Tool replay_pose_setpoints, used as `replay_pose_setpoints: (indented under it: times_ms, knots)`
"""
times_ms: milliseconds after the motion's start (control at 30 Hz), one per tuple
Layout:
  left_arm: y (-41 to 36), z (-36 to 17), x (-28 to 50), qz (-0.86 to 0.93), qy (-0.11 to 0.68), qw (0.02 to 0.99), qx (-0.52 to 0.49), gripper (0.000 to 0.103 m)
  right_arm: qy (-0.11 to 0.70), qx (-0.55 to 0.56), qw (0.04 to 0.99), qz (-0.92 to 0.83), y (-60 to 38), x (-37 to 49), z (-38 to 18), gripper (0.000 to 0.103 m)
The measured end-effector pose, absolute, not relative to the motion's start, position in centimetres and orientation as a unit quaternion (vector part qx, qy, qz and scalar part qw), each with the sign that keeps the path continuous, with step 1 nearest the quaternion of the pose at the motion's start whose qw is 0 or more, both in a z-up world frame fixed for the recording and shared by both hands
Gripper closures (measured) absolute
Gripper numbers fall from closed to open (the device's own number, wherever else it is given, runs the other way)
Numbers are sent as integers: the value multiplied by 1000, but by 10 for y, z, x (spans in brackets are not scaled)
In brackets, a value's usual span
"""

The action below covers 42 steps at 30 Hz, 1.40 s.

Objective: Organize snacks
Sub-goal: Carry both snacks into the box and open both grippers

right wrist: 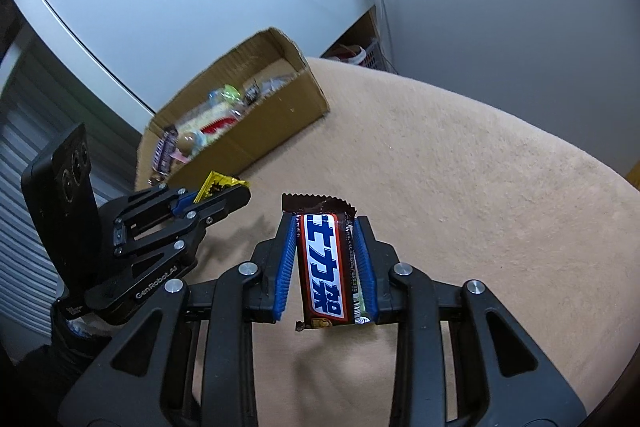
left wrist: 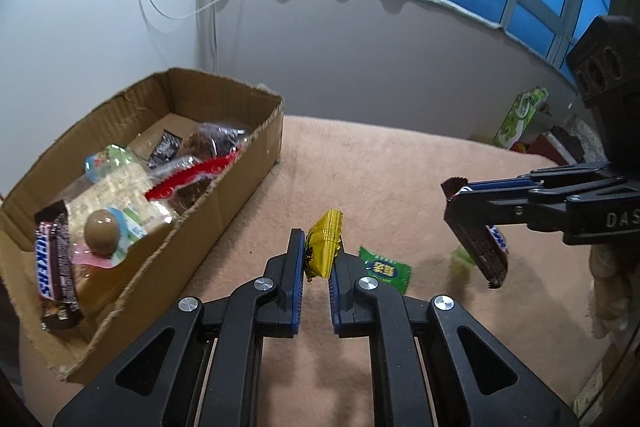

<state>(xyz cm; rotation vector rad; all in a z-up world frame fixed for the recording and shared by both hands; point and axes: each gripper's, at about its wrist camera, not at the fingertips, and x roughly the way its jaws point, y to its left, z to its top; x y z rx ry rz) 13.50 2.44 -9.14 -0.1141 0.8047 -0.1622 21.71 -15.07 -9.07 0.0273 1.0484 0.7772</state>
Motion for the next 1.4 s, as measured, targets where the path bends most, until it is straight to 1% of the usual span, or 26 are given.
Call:
replay_pose_setpoints:
  times_ms: [400,700,1000,1400]
  knots:
    - [41,-59,115,-78,352,930,-64,94,456,19,812,365,-147,208,-58,73]
    - [70,-44,98,-55,332,939,-67,94,429,10,823,372,-129,207,-31,73]
    - [104,-36,93,-25,318,946,-66,94,412,-5,828,380,-94,213,-13,73]
    - [147,-35,98,8,313,947,-68,94,406,-17,827,388,-46,232,-6,73]
